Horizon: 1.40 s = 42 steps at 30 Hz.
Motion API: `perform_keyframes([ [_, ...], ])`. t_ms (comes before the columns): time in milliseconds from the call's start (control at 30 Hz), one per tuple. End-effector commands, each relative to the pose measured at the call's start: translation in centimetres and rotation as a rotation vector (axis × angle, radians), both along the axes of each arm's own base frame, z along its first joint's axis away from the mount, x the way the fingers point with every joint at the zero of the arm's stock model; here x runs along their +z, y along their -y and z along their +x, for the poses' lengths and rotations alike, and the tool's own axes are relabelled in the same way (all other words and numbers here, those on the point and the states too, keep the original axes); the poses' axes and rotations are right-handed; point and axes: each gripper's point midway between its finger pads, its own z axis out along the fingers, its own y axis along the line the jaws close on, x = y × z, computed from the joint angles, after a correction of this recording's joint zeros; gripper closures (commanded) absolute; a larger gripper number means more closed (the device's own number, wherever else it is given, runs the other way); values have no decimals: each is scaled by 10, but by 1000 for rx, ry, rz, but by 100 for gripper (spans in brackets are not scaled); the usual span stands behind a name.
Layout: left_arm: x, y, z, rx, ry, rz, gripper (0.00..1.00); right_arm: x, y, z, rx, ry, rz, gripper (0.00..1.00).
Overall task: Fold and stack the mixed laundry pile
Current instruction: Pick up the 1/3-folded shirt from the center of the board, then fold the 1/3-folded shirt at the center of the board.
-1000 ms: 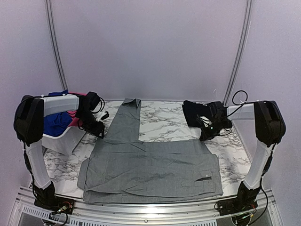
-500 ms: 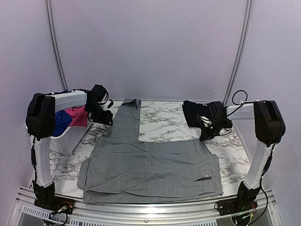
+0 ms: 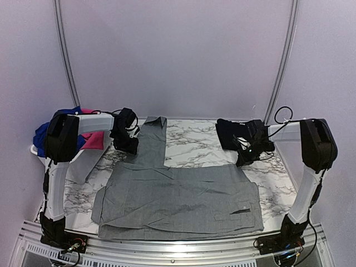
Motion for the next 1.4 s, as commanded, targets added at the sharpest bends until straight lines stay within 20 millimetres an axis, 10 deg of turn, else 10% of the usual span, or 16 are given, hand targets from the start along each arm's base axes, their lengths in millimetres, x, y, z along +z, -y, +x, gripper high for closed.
perform_keyframes([
  [0, -30, 8, -23, -9, -113, -25, 58, -25, 4, -20, -17, -115, -25, 100],
  [267, -11, -1, 34, 65, -13, -49, 99, -17, -2, 2, -21, -88, -4, 100],
  [533, 68, 22, 73, 0, 138, -203, 100, 20, -15, 39, -27, 7, 56, 100],
  [900, 133, 9, 12, -22, 178, -206, 100, 66, -14, 29, -7, 106, 74, 100],
  [1367, 144, 10, -98, -62, 153, -175, 100, 92, -11, -26, -32, 111, 117, 100],
])
